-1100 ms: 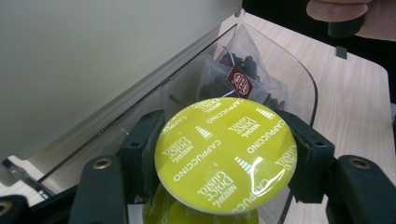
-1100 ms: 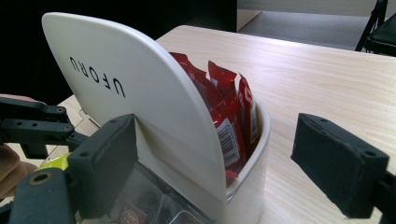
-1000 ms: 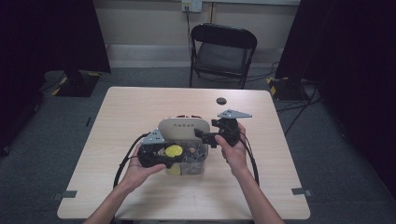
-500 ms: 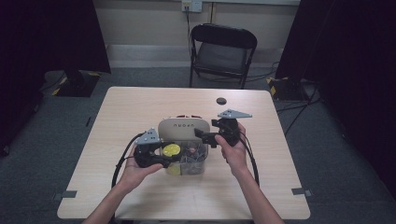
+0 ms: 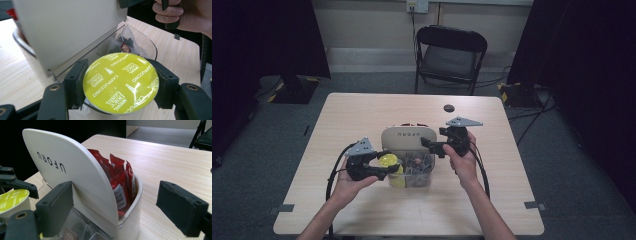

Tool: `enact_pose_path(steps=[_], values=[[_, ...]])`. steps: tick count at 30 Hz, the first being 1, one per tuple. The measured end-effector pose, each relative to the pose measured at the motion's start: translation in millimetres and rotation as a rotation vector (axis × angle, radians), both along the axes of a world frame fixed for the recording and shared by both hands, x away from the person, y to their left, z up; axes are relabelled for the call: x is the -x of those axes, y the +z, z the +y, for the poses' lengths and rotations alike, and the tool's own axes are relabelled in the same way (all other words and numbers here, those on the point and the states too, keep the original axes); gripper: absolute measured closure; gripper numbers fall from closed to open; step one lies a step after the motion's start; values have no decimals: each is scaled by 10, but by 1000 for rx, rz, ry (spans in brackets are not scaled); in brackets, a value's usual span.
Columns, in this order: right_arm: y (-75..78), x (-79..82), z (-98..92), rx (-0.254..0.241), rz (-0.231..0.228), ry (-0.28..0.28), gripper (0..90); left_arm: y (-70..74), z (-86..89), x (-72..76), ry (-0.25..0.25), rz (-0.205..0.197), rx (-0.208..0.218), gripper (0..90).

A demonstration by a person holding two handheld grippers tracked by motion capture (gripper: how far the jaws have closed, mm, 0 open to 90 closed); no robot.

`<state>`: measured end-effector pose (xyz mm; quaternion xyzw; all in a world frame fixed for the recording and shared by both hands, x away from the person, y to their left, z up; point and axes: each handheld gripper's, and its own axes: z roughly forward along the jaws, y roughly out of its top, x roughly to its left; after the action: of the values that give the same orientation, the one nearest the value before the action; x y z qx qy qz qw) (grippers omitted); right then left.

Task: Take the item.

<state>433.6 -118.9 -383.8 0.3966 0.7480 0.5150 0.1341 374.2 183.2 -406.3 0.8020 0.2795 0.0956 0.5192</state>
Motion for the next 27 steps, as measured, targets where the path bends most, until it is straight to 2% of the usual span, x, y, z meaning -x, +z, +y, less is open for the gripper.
enact_pose_path(steps=[2,7,8,9,12,15,22,27], values=[[3,0,0,3,-1,0,133,1,21,-5,7,0,9,381],[10,0,-10,-1,-2,-1,133,24,75,-6,12,-7,-2,381],[12,0,-13,-2,-2,-3,133,23,86,-3,17,-2,12,381],[13,0,-18,-1,-3,-3,133,36,112,-6,21,-8,1,381],[11,0,-24,-2,0,-4,133,61,152,1,39,-9,15,381],[11,0,-22,-2,0,-4,132,83,196,1,40,-23,4,381],[11,0,-22,-3,0,-4,132,95,295,-21,63,-10,5,381],[10,-3,-23,-4,1,-2,132,119,377,-46,78,-7,26,382]])
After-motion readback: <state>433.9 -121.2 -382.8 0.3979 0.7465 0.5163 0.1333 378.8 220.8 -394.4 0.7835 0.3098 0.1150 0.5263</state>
